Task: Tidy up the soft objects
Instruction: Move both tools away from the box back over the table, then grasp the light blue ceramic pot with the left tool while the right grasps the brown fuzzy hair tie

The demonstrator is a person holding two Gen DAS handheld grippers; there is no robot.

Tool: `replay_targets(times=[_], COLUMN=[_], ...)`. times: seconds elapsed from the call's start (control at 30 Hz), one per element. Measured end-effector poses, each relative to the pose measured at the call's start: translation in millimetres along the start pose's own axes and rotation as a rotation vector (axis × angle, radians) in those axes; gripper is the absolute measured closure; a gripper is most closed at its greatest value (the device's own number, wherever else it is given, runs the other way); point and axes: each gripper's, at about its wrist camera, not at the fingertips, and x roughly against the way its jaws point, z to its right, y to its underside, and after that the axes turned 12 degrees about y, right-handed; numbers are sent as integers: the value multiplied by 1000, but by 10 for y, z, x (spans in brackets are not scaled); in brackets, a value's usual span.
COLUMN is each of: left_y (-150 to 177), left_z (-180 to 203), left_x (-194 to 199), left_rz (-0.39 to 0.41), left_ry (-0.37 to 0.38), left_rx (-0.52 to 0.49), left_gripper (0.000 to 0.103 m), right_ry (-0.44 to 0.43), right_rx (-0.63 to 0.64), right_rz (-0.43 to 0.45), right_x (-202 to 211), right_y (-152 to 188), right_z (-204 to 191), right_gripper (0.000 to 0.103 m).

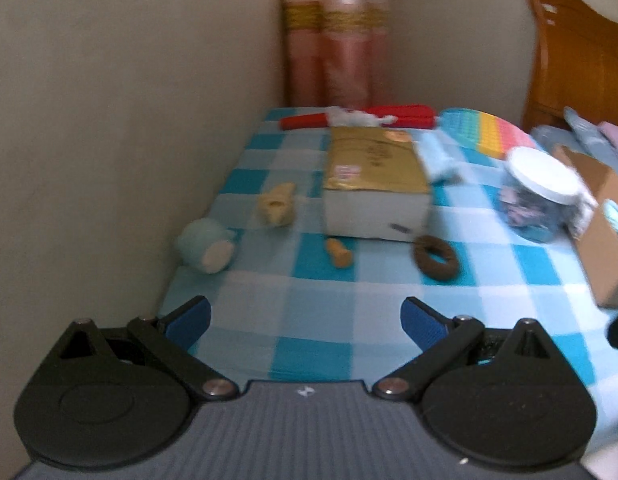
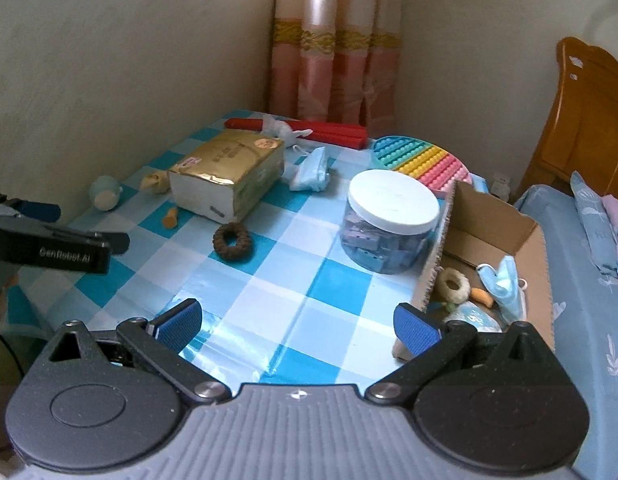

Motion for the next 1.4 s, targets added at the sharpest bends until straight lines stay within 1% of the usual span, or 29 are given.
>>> replay_targets(times=[0.1, 0.2, 0.3, 0.53, 0.6, 0.7, 0.83, 0.87, 0.97, 1.13, 1.27, 1.4], left_y=[5, 2, 8, -46, -71, -104, -139, -141, -158, -194, -211, -223], left_z=[-112, -183, -208, -268, -286, -295, -302, -315, -374, -446, -490, -551], left_x=[-60, -159, -247, -435, -485, -544, -631, -643, -687, -746, -779, -822], left_rz=[9, -6, -11, 0, 11, 28, 49, 58, 72, 95, 113, 112], left_ry=[-13, -32, -58, -157, -178, -183, -223, -233, -255, -288, -310, -314], left_rx=[35, 67, 73, 95, 109, 124, 128, 139, 171, 211, 241, 287], left_gripper=[1, 1, 1, 1, 1, 1, 1, 3, 5, 14, 25, 37], right_ry=[-15, -36, -66, -130, -147, -172, -190, -193, -203, -212, -224, -228], right_rx=[14, 30, 59, 138, 154, 163, 159, 156, 151, 159, 160, 171], right_rz=[-8, -24, -44, -70, -71, -77, -102, -108, -125, -138, -137, -133], right_x=[-65, -176, -317, -602, -665, -760, -921, -952, -1029, -1107, -1136, -1165], right_y=[-23, -42, -66, -122, -141, -168, -197, -201, -207, -217, -233, -245], right_z=[-55, -111, -202, -454, -505, -552, -575, -581, -586, -610, -630, -658], right_gripper=[0, 0, 0, 0, 0, 0, 0, 0, 0, 0, 0, 0])
